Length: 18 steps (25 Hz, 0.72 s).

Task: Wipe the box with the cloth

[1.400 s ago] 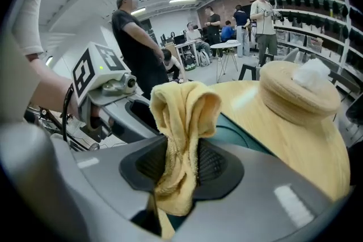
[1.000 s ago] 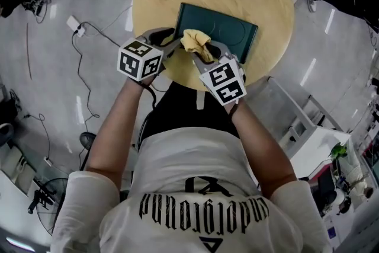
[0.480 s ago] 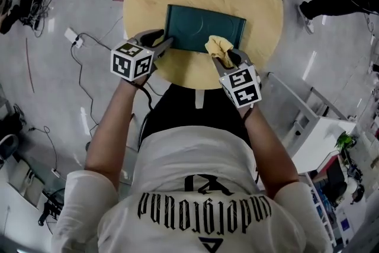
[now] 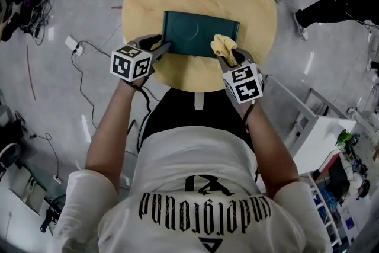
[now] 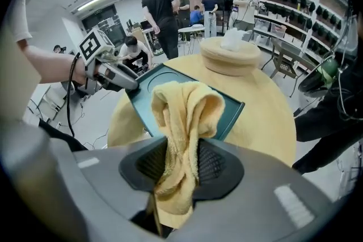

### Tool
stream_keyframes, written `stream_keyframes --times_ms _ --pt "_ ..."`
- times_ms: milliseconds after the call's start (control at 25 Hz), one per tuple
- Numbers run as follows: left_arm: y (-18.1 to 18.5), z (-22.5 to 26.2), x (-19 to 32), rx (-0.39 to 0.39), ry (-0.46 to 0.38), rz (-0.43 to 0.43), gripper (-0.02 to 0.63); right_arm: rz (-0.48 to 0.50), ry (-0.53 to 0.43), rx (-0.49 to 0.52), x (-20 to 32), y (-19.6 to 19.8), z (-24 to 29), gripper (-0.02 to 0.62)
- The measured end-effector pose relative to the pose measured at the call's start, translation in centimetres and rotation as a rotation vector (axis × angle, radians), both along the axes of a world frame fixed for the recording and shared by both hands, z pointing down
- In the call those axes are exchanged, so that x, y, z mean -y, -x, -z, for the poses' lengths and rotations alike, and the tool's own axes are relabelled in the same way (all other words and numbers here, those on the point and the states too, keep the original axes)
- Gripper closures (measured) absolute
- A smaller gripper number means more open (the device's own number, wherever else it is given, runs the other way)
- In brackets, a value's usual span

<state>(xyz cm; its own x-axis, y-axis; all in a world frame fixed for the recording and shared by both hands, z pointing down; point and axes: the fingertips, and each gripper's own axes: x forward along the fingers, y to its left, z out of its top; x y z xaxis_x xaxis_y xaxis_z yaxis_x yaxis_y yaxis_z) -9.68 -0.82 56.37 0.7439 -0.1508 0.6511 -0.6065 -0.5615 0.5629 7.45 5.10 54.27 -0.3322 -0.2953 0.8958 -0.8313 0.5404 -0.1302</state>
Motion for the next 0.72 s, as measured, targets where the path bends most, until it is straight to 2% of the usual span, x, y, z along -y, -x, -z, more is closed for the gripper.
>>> stream_keyframes --times_ms 240,520,720 --pt "-0.6 0.2 -0.4 -0.007 0.007 -0.012 0.430 -0.004 -0.027 -0.038 2.9 -1.4 0.1 0.471" --pt "-0.2 0.3 0.1 -0.010 0.011 -0.003 0.430 -0.014 -0.092 -0.080 8.8 -2.3 0.4 0.471" --pt "-0.1 0.3 0.2 -0.024 0.018 0.029 0.430 -0.007 -0.103 -0.090 9.8 -2.2 0.4 0.471"
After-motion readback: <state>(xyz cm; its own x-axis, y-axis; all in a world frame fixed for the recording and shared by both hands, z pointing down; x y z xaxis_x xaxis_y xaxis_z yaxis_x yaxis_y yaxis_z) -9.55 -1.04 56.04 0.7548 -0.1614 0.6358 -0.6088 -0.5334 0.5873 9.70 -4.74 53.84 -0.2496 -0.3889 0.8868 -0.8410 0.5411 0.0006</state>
